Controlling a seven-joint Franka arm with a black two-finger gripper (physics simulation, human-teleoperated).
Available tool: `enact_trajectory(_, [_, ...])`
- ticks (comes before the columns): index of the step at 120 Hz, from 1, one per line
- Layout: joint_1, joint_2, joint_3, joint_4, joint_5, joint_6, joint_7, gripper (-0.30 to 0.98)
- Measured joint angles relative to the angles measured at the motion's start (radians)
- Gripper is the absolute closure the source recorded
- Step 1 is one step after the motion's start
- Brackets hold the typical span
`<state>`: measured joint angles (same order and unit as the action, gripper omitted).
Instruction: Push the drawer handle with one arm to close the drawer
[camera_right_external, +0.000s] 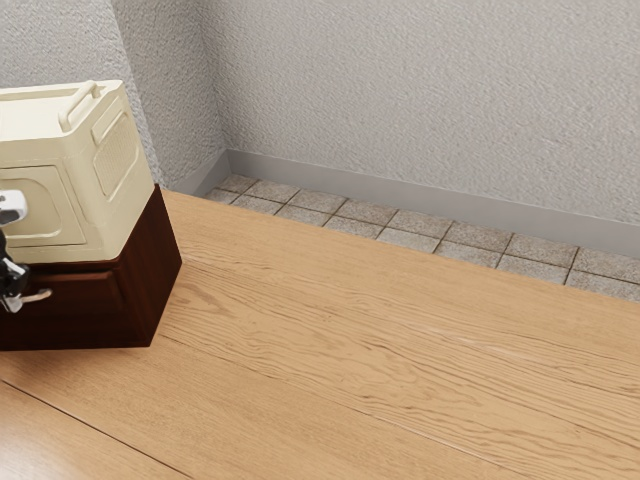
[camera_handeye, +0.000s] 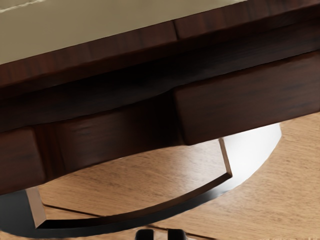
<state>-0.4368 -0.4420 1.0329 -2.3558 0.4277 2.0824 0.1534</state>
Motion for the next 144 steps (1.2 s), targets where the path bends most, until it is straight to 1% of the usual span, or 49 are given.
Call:
enact_trajectory(16, [-0.026,0.002,0.025,0.015,0.011,-0.01,0.049,0.75])
enact_trajectory(29, [-0.064,0.003,0.06,0.028,0.008,-0.013,0.108,0.76])
enact_trajectory(46, [-0.086,0.005,0.07,0.034,0.014,-0.022,0.127,0.76])
enact_trajectory(63, [-0.108,0.004,0.088,0.044,0.033,-0.023,0.16,0.76])
enact_trajectory(116, [-0.122,0.006,0.097,0.05,0.069,0.003,0.203,0.75])
enact_trajectory(144, [-0.119,0.005,0.096,0.046,0.069,0.02,0.207,0.76])
